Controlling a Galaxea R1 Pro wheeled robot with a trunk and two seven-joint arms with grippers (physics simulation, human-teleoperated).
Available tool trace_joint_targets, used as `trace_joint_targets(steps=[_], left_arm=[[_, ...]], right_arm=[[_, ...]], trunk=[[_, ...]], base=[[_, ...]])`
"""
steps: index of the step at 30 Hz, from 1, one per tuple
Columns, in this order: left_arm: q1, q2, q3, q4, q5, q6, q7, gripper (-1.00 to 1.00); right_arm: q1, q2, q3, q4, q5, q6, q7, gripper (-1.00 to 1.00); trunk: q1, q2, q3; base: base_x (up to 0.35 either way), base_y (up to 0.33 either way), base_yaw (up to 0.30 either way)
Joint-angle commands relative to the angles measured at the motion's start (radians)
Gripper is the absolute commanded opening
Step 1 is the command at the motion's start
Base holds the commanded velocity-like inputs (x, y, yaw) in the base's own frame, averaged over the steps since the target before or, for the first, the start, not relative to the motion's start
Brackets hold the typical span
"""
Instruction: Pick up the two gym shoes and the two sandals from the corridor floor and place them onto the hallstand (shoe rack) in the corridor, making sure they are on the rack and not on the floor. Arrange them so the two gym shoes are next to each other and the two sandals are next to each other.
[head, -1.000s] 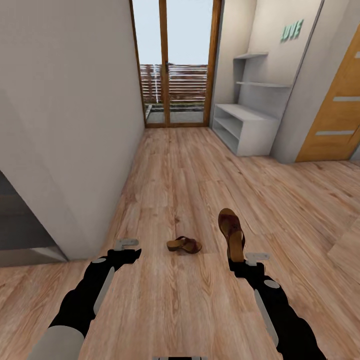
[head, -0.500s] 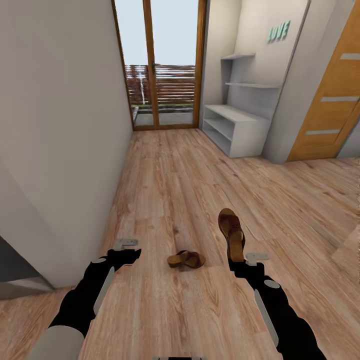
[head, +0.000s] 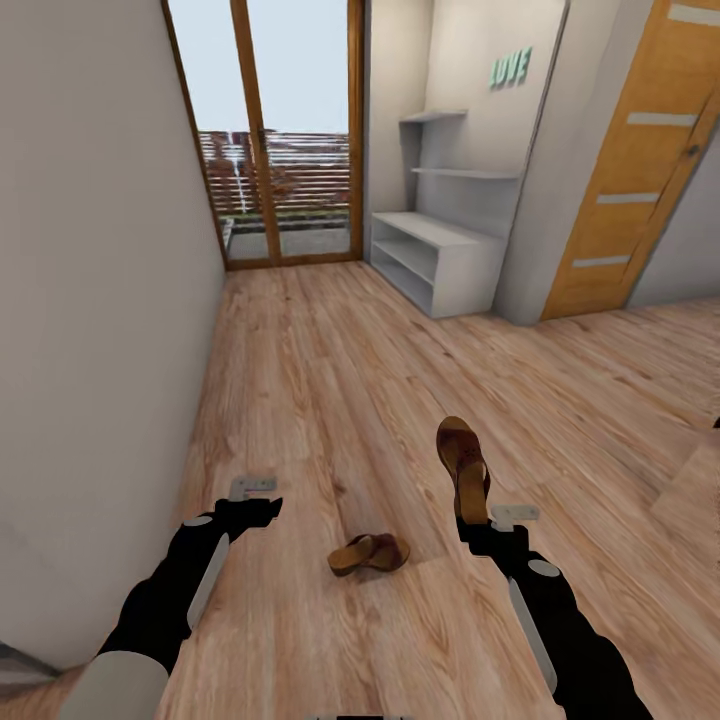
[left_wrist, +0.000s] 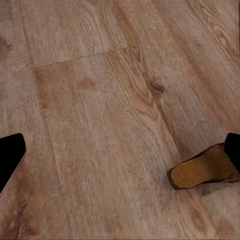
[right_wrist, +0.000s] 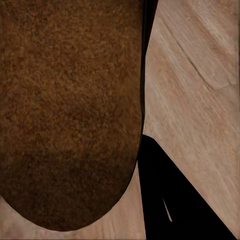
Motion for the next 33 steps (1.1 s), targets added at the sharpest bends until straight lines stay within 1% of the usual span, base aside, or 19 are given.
trace_joint_targets(steps=[1,9,14,18,33], left_arm=[[0.000,0.000,0.001,-0.001,0.002,0.005,-0.002,1.00],[0.000,0.000,-0.001,-0.001,0.002,0.005,-0.002,1.00],[0.000,0.000,-0.001,-0.001,0.002,0.005,-0.002,1.00],[0.000,0.000,-0.001,-0.001,0.002,0.005,-0.002,1.00],[0.000,0.000,-0.001,-0.001,0.002,0.006,-0.002,1.00]], right_arm=[[0.000,0.000,0.000,-0.002,-0.004,0.007,-0.002,-1.00],[0.000,0.000,0.000,-0.002,-0.004,0.007,-0.002,-1.00],[0.000,0.000,0.000,-0.002,-0.004,0.007,-0.002,-1.00],[0.000,0.000,0.000,-0.002,-0.004,0.007,-0.002,-1.00],[0.000,0.000,-0.002,-0.002,-0.004,0.007,-0.002,-1.00]], trunk=[[0.000,0.000,0.000],[0.000,0.000,0.000],[0.000,0.000,0.001],[0.000,0.000,0.005],[0.000,0.000,0.020]], base=[[0.295,0.230,-0.240],[0.275,0.188,-0.062],[0.171,0.024,-0.031],[0.142,0.002,-0.190],[0.017,0.000,-0.231]])
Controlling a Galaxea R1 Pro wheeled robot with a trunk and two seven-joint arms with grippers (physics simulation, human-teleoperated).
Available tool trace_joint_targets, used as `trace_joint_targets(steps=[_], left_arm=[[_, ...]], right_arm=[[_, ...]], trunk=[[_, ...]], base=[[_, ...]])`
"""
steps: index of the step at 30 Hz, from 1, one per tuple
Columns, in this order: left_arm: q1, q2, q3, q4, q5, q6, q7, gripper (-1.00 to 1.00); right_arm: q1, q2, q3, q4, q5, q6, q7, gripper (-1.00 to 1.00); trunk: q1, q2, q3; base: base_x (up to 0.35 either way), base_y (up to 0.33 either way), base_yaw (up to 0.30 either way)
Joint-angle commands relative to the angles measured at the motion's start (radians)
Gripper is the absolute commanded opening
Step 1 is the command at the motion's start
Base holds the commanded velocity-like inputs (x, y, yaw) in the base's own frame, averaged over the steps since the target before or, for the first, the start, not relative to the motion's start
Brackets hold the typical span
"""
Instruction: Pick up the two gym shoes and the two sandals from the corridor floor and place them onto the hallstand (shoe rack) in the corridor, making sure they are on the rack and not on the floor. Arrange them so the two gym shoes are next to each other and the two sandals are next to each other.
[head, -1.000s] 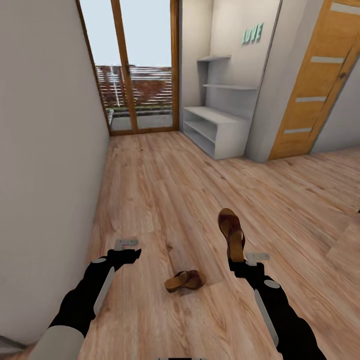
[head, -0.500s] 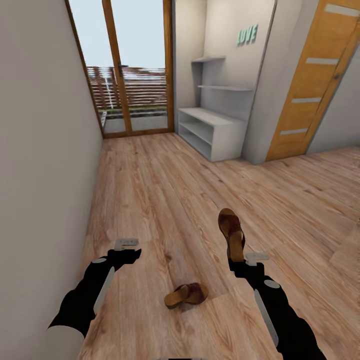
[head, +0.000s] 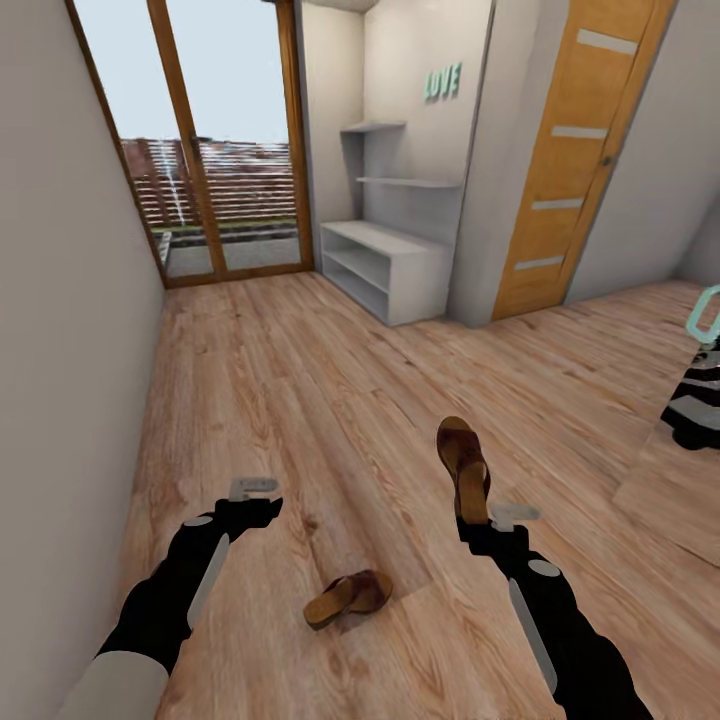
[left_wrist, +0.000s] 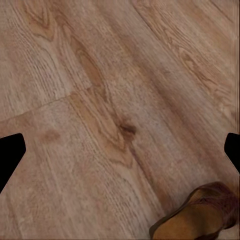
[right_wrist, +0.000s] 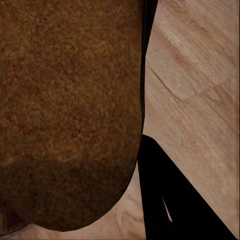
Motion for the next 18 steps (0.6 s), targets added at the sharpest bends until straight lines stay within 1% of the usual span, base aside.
trace_joint_targets(steps=[1,7,12,18], left_arm=[[0.000,0.000,0.001,-0.001,0.002,0.006,-0.002,1.00],[0.000,0.000,0.001,-0.001,0.002,0.006,-0.002,1.00],[0.000,0.000,0.001,-0.001,0.002,0.006,-0.002,1.00],[0.000,0.000,0.001,-0.001,0.002,0.006,-0.002,1.00]], right_arm=[[0.000,0.000,0.000,-0.002,-0.003,0.006,-0.002,-1.00],[0.000,0.000,0.000,-0.002,-0.003,0.006,-0.002,-1.00],[0.000,0.000,0.000,-0.002,-0.003,0.006,-0.003,-1.00],[0.000,0.000,0.000,-0.002,-0.003,0.006,-0.004,-1.00]], trunk=[[0.000,0.000,0.000],[0.000,0.000,0.007],[0.000,0.000,0.011],[0.000,0.000,0.013]], base=[[0.000,0.000,-0.233],[0.002,0.005,-0.233],[0.077,0.083,-0.214],[0.193,0.192,-0.066]])
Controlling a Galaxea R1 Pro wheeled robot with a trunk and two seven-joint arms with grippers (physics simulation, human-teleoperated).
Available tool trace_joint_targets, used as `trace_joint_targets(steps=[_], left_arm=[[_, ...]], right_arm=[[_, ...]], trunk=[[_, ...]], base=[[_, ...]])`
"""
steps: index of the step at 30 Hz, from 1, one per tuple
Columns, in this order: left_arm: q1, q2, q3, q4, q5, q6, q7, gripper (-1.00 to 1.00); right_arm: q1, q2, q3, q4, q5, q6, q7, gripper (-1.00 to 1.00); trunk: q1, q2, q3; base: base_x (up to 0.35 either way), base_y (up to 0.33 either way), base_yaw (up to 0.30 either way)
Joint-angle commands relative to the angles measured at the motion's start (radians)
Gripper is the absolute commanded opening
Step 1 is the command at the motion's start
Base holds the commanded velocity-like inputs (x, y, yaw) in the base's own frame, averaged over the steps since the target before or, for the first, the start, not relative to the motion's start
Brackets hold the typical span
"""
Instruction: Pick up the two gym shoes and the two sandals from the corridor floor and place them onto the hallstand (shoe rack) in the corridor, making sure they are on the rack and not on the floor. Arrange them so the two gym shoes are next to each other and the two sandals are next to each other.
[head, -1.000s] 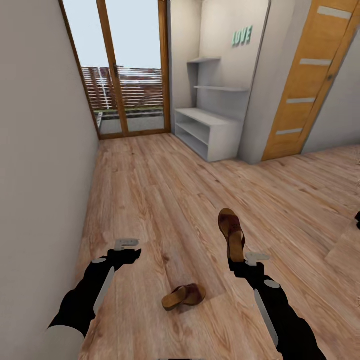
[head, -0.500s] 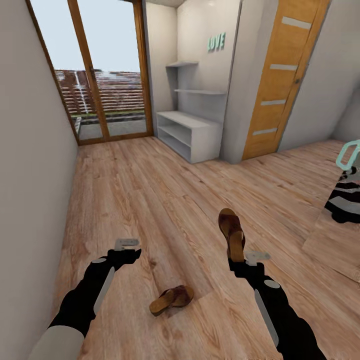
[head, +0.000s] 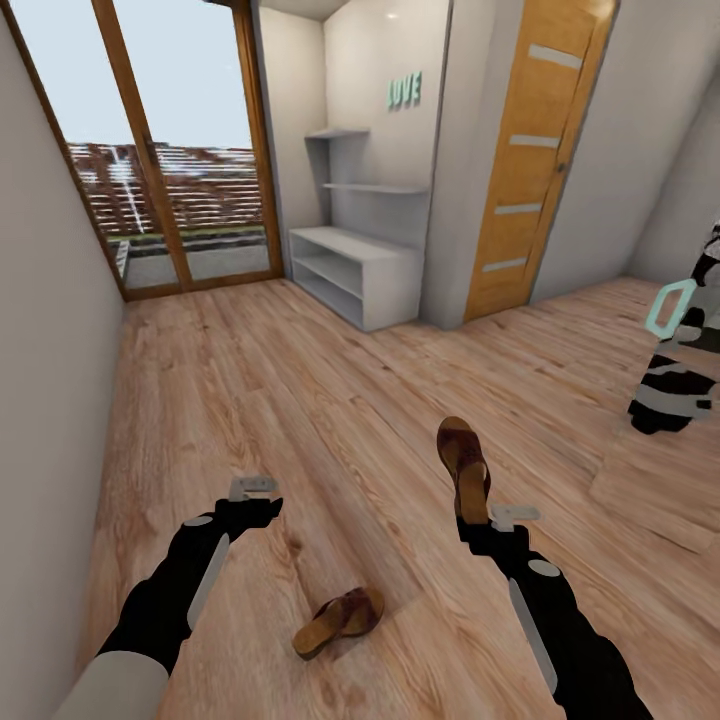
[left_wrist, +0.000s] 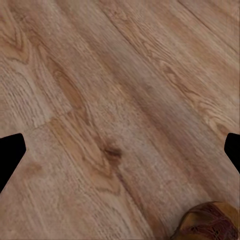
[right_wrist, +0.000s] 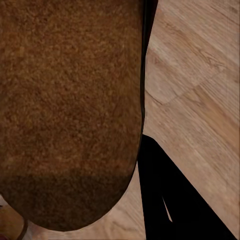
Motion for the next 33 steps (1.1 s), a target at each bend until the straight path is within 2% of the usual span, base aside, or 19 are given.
trace_joint_targets(steps=[1,7,17,33], left_arm=[[0.000,0.000,0.001,-0.001,0.002,0.005,-0.002,1.00],[0.000,0.000,0.001,-0.001,0.002,0.005,-0.002,1.00],[0.000,0.000,0.001,-0.001,0.002,0.005,-0.002,1.00],[0.000,0.000,0.001,-0.001,0.002,0.005,-0.002,1.00]], right_arm=[[0.000,0.000,0.000,-0.002,-0.003,0.007,-0.002,-1.00],[0.000,-0.001,0.000,-0.001,-0.003,0.007,-0.002,-1.00],[0.000,0.000,-0.002,-0.003,-0.003,0.007,-0.002,-1.00],[0.000,0.000,-0.002,-0.002,-0.003,0.007,-0.002,-1.00]], trunk=[[0.000,0.000,-0.001],[0.000,0.000,-0.001],[0.000,0.000,0.000],[0.000,0.000,0.010]], base=[[0.235,0.232,-0.015],[0.167,0.158,-0.004],[0.011,0.010,-0.014],[0.000,0.000,-0.252]])
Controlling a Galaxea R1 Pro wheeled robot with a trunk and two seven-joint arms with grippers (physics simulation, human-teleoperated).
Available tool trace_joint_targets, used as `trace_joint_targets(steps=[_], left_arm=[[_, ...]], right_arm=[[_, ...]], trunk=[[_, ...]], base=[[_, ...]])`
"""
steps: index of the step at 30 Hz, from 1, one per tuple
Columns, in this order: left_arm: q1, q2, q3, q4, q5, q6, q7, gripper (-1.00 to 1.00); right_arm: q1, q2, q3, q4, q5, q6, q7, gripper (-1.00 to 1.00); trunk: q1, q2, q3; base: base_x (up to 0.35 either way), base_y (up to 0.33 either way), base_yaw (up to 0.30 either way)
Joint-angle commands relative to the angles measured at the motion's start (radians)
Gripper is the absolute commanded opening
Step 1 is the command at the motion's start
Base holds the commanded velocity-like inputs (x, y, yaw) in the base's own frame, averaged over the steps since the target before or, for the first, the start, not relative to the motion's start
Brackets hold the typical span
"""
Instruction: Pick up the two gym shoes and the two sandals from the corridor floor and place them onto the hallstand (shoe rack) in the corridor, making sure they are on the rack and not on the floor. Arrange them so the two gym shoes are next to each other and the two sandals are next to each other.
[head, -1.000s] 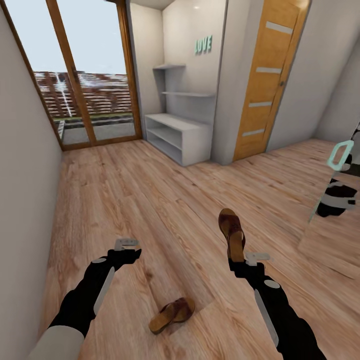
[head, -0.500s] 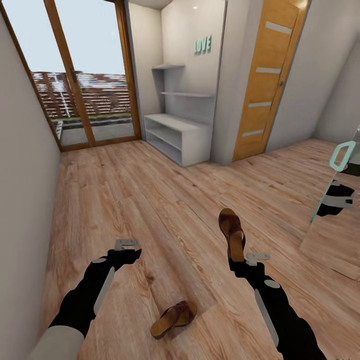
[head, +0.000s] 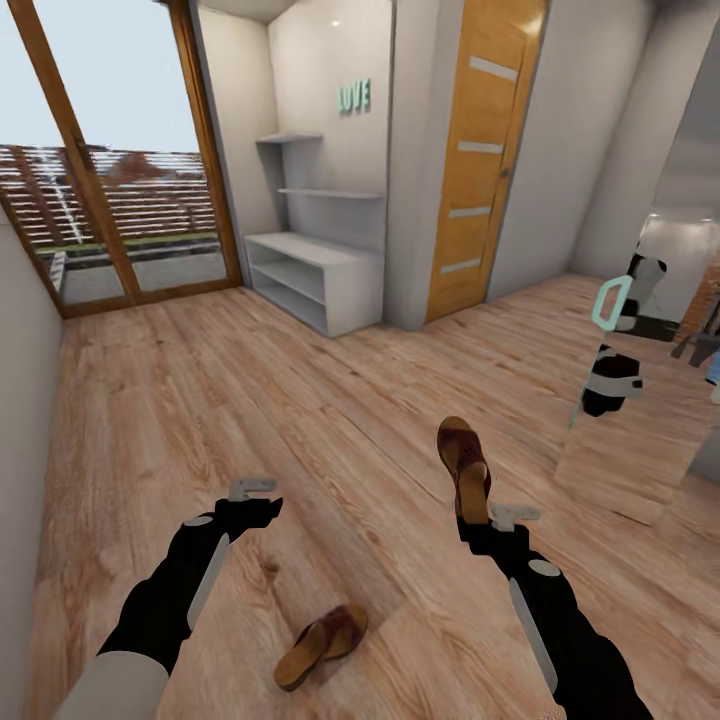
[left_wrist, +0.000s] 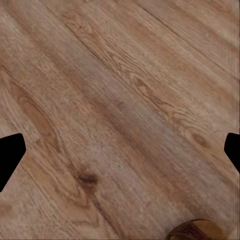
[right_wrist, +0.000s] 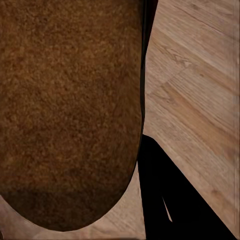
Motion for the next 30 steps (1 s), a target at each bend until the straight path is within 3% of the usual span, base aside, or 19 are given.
trace_joint_targets(steps=[1,30], left_arm=[[0.000,0.000,0.001,-0.001,0.003,0.006,-0.002,1.00],[0.000,0.000,0.001,-0.001,0.003,0.006,-0.002,1.00]], right_arm=[[0.000,0.000,0.000,-0.001,-0.003,0.006,-0.002,-1.00],[0.000,0.000,0.000,-0.002,-0.003,0.006,-0.002,-1.00]], trunk=[[0.000,0.000,0.000],[0.000,0.000,0.021]], base=[[0.000,0.000,-0.269],[0.078,0.070,-0.269]])
